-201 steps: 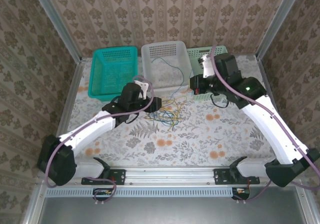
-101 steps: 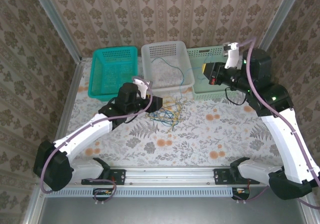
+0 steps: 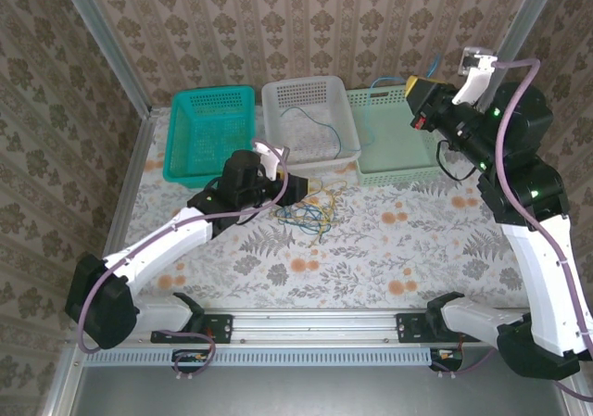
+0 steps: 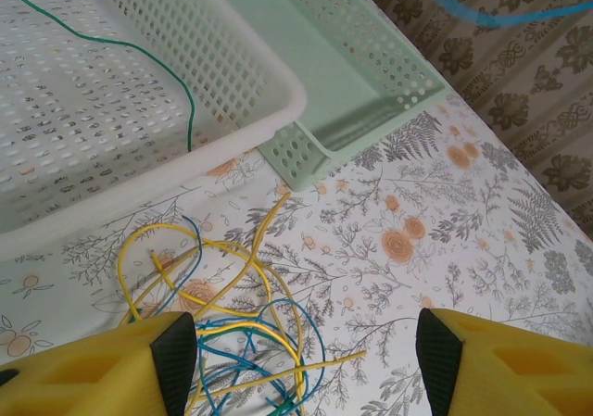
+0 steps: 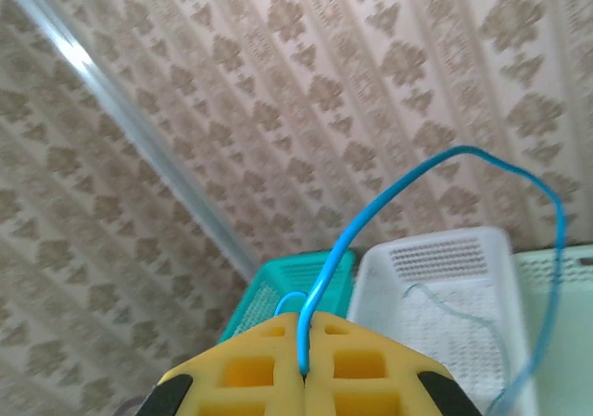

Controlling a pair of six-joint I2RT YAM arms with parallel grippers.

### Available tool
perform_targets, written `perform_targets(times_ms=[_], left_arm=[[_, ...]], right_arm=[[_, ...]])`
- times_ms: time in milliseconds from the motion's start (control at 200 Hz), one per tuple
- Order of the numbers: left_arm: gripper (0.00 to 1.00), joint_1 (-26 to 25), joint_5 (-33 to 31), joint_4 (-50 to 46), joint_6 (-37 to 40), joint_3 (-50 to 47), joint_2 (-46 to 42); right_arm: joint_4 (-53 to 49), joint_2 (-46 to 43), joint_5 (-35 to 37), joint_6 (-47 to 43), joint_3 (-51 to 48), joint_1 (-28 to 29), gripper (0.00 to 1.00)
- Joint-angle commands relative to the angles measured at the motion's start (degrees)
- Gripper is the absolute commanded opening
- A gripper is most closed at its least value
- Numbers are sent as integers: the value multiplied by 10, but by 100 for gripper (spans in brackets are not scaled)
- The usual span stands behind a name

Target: Untangle the cables

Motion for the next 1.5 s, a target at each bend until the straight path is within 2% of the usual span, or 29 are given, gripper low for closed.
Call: perform_targets(times_ms=[0,160,255,435,575,915,1120,1265,1490], left_arm=[[67,-5,1,6,10,13,3],[67,-4,-14,7,7,-6,-13],[67,-4,-19,1,8,-11,-18],[67,-3,-28,-7,5,-18,-23],[67,-3,-32,-7,2,-23,-24],[67,-1,-37,2,-3,-29,-19],[67,-1,-31,7,-9,-32,-15],[67,-1,-29,13,-12,-35,-14],[67,-3,-32,13,-17,-43,-24]], right_arm=[[19,36,74,-62,-2,-9,0],[-23,107,132,-143,4,-17,0],[-12,144,149,-173,-7,-26,0],[38,202,161,-169,-11,-49,0],[36,242,169,-156,15,-70,0],[87,195,209,-158,20,-83,0],[142,120,229,-138,-9,-84,0],[59,165,219,-154,62,-89,0],[38,210,170,-131,47,-99,0]])
